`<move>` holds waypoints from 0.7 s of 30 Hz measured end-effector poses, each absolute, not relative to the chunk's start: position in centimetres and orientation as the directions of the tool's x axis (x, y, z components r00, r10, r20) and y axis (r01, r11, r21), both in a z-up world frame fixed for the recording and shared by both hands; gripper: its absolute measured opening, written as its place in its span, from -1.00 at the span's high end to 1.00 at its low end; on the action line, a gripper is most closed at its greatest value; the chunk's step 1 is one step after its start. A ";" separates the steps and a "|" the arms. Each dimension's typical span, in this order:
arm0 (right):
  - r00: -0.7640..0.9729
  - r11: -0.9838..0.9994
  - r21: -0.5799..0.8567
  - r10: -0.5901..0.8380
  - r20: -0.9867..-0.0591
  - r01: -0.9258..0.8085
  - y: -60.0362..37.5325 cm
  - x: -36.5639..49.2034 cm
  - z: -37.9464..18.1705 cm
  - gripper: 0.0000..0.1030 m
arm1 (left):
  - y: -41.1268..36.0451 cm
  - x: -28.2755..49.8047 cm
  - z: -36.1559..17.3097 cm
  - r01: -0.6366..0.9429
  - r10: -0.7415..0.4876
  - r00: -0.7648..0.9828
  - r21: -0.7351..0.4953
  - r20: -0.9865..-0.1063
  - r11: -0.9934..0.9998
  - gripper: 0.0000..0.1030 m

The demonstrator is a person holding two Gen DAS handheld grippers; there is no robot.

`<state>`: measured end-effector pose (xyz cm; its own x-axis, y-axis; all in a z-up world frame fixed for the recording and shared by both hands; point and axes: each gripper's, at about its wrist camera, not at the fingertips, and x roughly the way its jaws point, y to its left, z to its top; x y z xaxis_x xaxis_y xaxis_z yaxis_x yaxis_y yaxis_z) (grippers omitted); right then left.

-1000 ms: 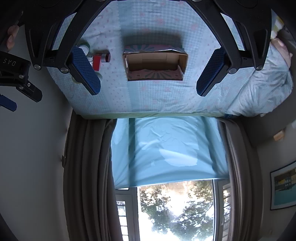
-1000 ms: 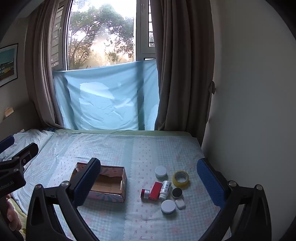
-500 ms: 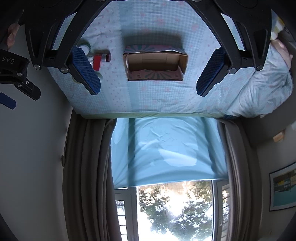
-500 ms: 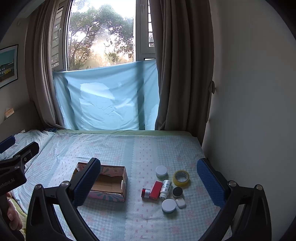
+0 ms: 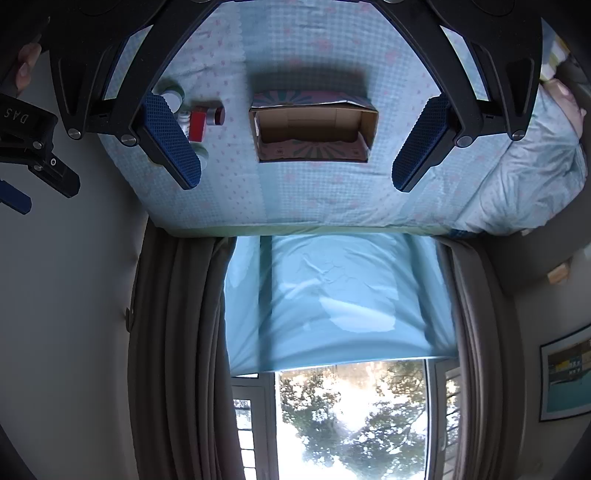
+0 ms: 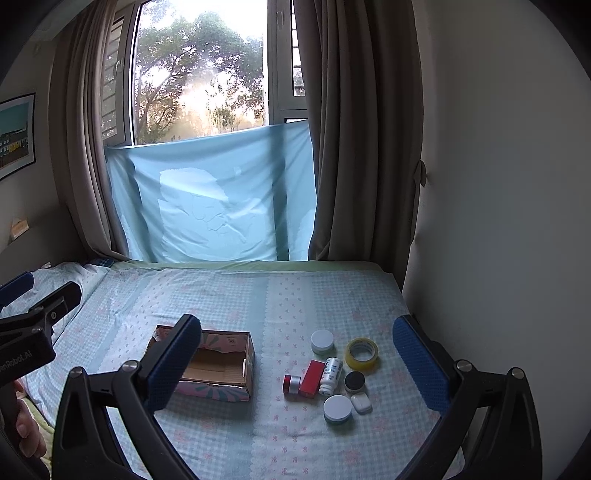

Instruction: Organize rigid objects

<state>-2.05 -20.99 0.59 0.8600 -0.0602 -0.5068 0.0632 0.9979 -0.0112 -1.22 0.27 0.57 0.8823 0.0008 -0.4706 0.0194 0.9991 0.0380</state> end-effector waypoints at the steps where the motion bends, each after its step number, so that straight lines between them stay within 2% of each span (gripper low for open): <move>1: 0.860 0.998 -0.010 -0.061 -0.506 0.065 -21.1 -2.0 0.6 -1.00 | 0.3 -1.2 0.6 0.020 0.000 0.882 0.038 -0.471 0.999 -0.99; 21: 0.873 0.998 -0.012 -0.061 -0.483 0.063 -21.3 -2.0 0.5 -1.00 | 0.7 -0.9 0.7 0.030 -0.013 0.885 0.029 -0.465 0.999 -0.99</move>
<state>-1.98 -21.30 0.54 0.8733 -0.0614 -0.4833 0.0634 0.9979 -0.0121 -0.92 0.66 0.66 0.8850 -0.0127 -0.4655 0.0297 0.9991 0.0293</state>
